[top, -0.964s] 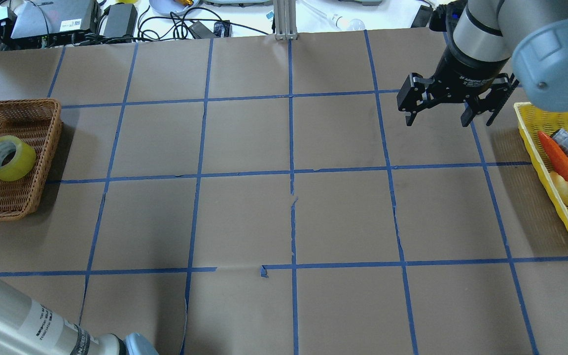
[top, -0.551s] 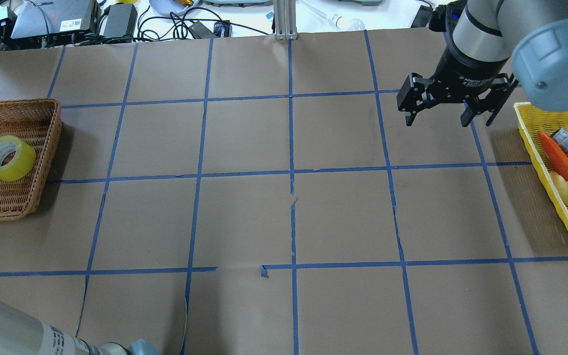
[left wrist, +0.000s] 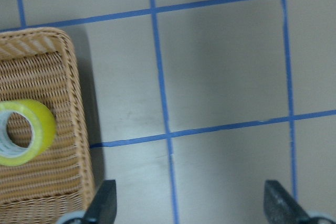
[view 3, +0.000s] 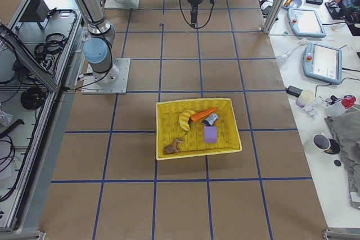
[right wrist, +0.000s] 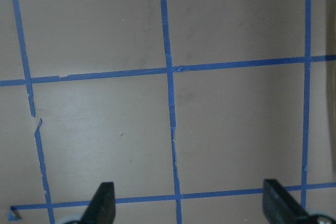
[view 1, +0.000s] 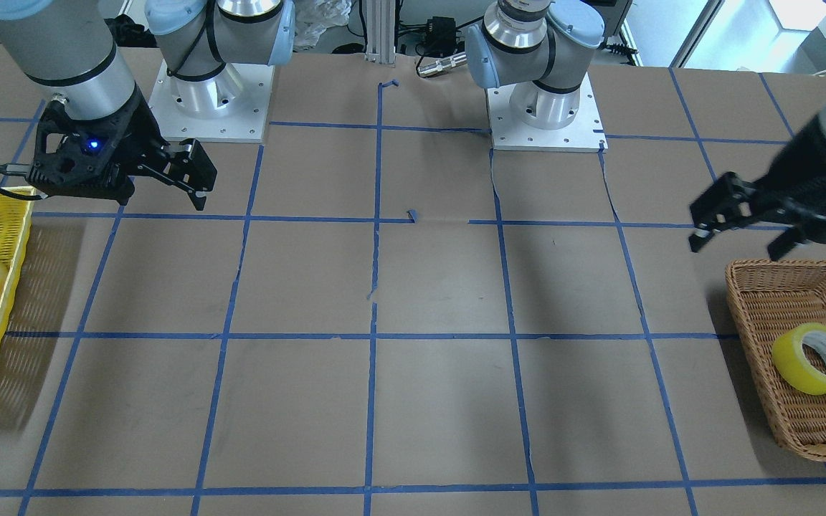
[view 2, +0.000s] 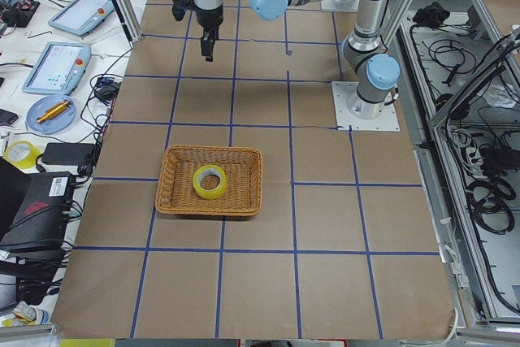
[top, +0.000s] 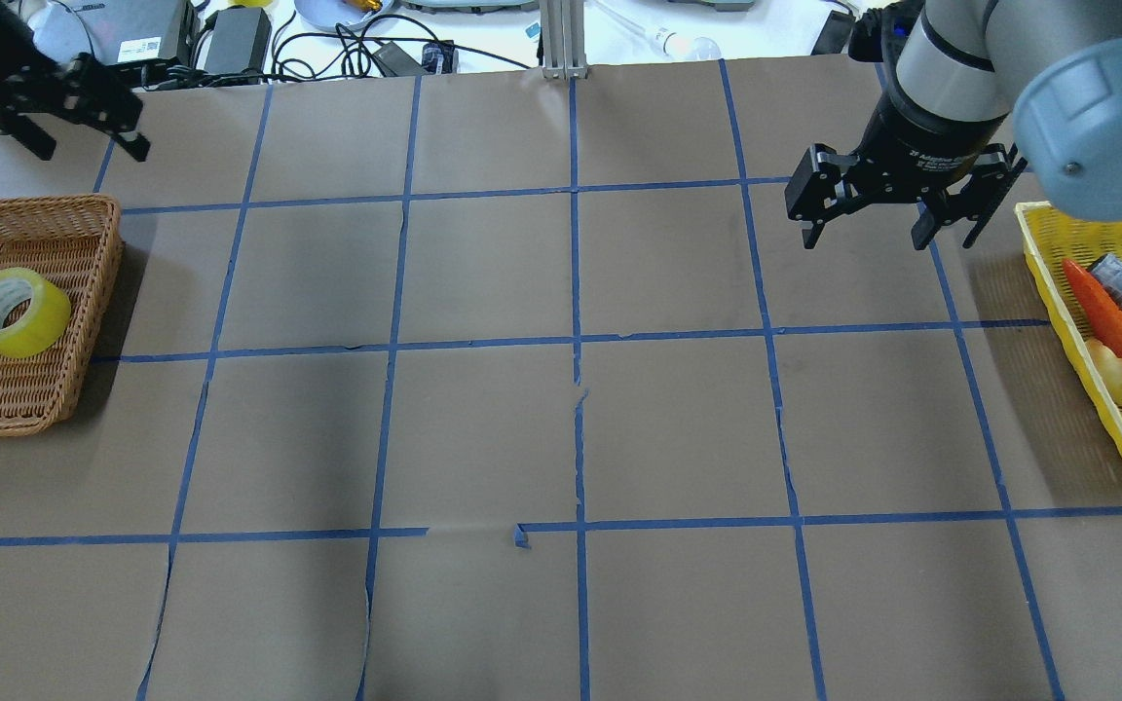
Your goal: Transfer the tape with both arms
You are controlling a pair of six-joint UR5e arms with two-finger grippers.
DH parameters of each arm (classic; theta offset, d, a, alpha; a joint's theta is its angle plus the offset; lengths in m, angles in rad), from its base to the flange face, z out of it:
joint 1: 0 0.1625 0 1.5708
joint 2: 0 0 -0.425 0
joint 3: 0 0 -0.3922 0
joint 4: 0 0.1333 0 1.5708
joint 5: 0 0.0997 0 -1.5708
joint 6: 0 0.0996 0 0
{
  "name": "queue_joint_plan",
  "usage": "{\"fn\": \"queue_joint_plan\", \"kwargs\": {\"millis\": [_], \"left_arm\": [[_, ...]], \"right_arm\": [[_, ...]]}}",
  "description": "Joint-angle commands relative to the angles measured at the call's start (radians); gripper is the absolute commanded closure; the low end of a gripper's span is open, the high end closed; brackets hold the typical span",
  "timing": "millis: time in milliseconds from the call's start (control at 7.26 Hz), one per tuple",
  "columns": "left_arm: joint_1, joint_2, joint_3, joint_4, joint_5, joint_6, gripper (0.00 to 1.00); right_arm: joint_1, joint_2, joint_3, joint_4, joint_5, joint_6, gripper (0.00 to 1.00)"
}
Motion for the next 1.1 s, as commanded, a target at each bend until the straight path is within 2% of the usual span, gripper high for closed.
{"fn": "queue_joint_plan", "kwargs": {"millis": [0, 275, 551, 964], "left_arm": [[-0.154, 0.111, -0.088, -0.060, -0.005, -0.164, 0.00], [-0.161, 0.104, -0.111, 0.056, 0.002, -0.220, 0.00], [-0.164, 0.144, -0.175, 0.060, 0.022, -0.250, 0.00], [-0.170, 0.143, -0.179, 0.061, 0.031, -0.257, 0.00]], "right_arm": [[0.001, -0.001, 0.000, 0.000, 0.000, -0.001, 0.00], [0.001, -0.001, 0.000, 0.000, 0.000, -0.001, 0.00], [0.001, -0.001, 0.002, 0.000, 0.000, -0.001, 0.00], [-0.001, -0.001, -0.001, -0.001, 0.000, -0.001, 0.00]]}}
